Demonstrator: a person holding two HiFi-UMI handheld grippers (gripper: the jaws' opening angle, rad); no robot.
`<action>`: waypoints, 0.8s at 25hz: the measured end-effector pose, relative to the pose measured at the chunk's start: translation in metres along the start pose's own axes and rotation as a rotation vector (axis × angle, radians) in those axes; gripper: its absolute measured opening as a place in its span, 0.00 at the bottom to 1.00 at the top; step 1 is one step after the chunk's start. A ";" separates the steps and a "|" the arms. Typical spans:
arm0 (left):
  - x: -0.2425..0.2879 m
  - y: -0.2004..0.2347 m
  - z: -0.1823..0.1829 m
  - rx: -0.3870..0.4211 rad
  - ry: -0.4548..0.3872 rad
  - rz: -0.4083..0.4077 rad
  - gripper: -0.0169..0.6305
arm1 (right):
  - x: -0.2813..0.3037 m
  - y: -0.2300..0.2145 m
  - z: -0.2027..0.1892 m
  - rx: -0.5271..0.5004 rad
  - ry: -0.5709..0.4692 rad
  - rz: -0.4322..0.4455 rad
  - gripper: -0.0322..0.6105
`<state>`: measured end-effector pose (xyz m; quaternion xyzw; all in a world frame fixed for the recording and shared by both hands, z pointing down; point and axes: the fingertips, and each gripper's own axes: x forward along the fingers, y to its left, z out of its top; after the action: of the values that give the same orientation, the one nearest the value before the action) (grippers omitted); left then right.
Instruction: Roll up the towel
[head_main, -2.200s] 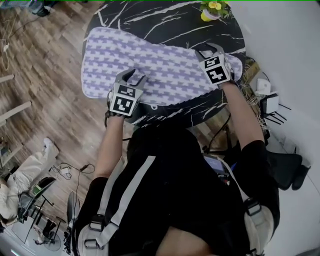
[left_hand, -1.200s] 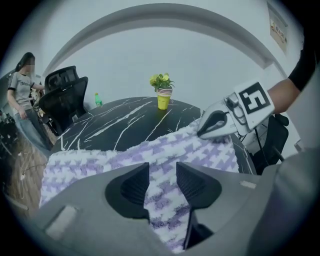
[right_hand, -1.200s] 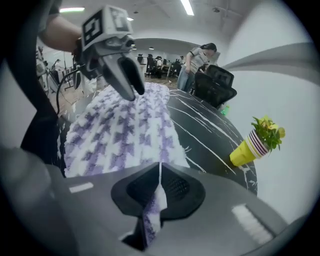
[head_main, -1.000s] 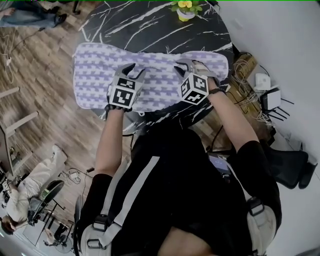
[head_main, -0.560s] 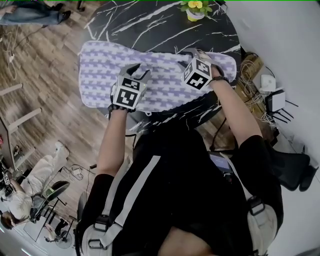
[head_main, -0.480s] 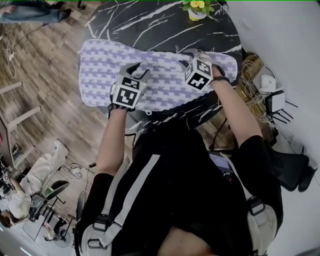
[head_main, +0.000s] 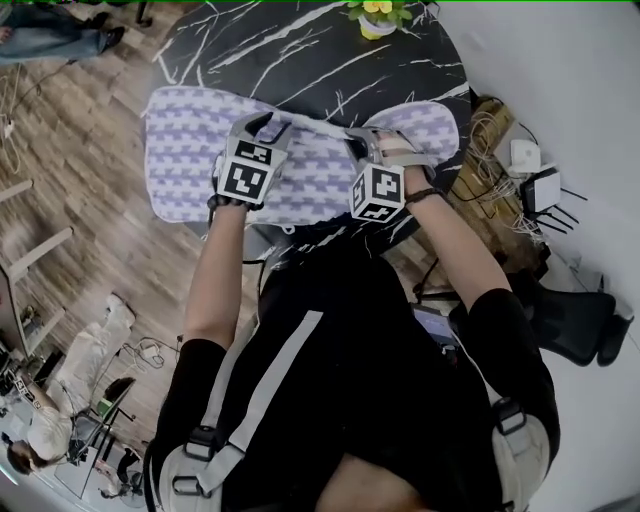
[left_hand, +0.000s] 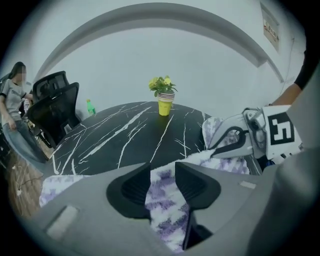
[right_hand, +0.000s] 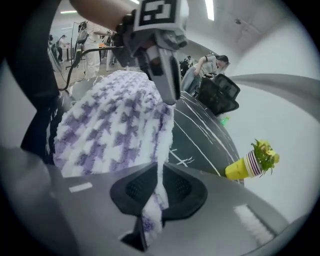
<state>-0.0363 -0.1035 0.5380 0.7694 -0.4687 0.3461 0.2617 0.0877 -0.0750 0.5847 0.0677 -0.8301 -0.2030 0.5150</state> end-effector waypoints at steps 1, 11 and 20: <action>0.004 0.000 0.003 0.012 0.002 -0.005 0.28 | -0.002 0.006 0.001 -0.013 0.001 -0.010 0.10; 0.040 -0.031 -0.009 0.361 0.169 -0.165 0.28 | -0.015 0.030 0.003 -0.067 -0.019 -0.032 0.11; 0.038 -0.047 -0.045 0.347 0.227 -0.200 0.28 | -0.029 0.045 0.000 0.096 -0.090 0.106 0.28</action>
<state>0.0052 -0.0708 0.5919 0.8018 -0.2911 0.4781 0.2094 0.1053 -0.0244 0.5786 0.0391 -0.8636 -0.1381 0.4834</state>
